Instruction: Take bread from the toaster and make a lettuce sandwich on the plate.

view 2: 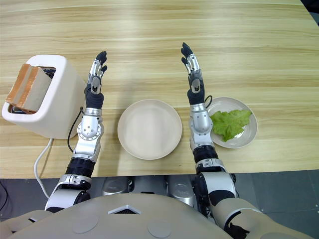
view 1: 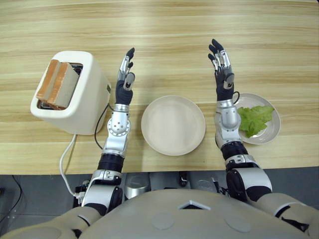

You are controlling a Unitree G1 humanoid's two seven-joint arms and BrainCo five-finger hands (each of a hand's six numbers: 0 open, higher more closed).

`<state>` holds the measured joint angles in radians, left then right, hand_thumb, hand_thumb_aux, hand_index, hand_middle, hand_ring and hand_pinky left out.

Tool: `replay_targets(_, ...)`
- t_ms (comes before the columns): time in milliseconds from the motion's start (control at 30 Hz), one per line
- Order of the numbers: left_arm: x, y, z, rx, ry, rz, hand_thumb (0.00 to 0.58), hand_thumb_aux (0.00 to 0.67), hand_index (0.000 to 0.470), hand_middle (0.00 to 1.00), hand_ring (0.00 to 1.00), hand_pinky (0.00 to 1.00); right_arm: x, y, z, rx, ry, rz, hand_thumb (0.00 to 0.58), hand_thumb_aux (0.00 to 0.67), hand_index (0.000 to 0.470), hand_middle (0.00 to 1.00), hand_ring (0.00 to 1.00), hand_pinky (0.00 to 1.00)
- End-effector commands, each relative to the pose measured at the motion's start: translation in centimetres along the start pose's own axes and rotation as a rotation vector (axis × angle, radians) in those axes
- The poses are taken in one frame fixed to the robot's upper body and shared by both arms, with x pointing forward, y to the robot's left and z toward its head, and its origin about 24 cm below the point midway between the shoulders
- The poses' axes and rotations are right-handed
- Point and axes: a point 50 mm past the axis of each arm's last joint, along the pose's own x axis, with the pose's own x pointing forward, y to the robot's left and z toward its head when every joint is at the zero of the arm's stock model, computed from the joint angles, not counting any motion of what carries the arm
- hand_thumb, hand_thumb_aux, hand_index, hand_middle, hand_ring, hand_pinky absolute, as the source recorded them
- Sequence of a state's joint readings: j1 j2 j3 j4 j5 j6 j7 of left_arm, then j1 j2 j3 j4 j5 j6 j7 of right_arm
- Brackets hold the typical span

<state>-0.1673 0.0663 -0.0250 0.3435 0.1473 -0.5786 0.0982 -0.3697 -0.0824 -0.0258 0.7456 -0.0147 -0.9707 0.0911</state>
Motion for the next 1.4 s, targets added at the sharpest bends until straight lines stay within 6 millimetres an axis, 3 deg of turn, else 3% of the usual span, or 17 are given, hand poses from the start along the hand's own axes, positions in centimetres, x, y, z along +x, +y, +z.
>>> replay_targets(33, -0.1, 0.3, -0.2, 0.016, 0.005, 0.002, 0.0, 0.0, 0.0, 0.0, 0.0, 0.0, -0.2, 0.0, -0.2, 0.004, 0.013, -0.008, 0.0, 0.0, 0.0, 0.0, 0.0, 0.0)
replay_targets(367, -0.1, 0.5, 0.1, 0.051, -0.013, 0.005, 0.0, 0.0, 0.0, 0.0, 0.0, 0.0, -0.2, 0.0, -0.2, 0.005, 0.012, -0.009, 0.0, 0.0, 0.0, 0.0, 0.0, 0.0)
replay_targets(500, 0.3, 2.1, 2.6, 0.25, -0.105, 0.014, 0.0, 0.0, 0.0, 0.0, 0.0, 0.0, -0.2, 0.1, -0.3, 0.01, 0.021, -0.009, 0.0, 0.0, 0.0, 0.0, 0.0, 0.0)
replay_targets(600, 0.5, 4.0, 6.2, 0.534, -0.213, -0.01, 0.0, 0.0, 0.0, 0.0, 0.0, 0.0, -0.3, 0.0, -0.4, 0.013, 0.025, -0.021, 0.0, 0.0, 0.0, 0.0, 0.0, 0.0)
replay_targets(700, -0.3, 7.0, 9.1, 0.704, -0.196, 0.038, 0.0, 0.0, 0.0, 0.0, 0.0, 0.0, -0.4, 0.2, -0.2, 0.015, 0.018, -0.019, 0.0, 0.0, 0.0, 0.0, 0.0, 0.0)
replay_targets(967, -2.8, 14.7, 13.0, 1.006, 0.005, 0.191, 0.0, 0.0, 0.0, 0.0, 0.0, 0.0, -0.6, 0.0, -0.1, 0.018, 0.02, -0.043, 0.0, 0.0, 0.0, 0.0, 0.0, 0.0)
replay_targets(1167, -4.9, 19.0, 11.4, 1.168, 0.254, 0.248, 0.0, 0.0, 0.0, 0.0, 0.0, 0.0, -0.6, 0.0, -0.2, 0.019, 0.023, -0.049, 0.0, 0.0, 0.0, 0.0, 0.0, 0.0)
replay_targets(1400, -6.6, 20.9, 7.9, 1.192, 0.452, 0.223, 0.0, 0.0, 0.0, 0.0, 0.0, 0.0, -0.6, 0.1, -0.3, 0.019, 0.03, -0.051, 0.0, 0.0, 0.0, 0.0, 0.0, 0.0)
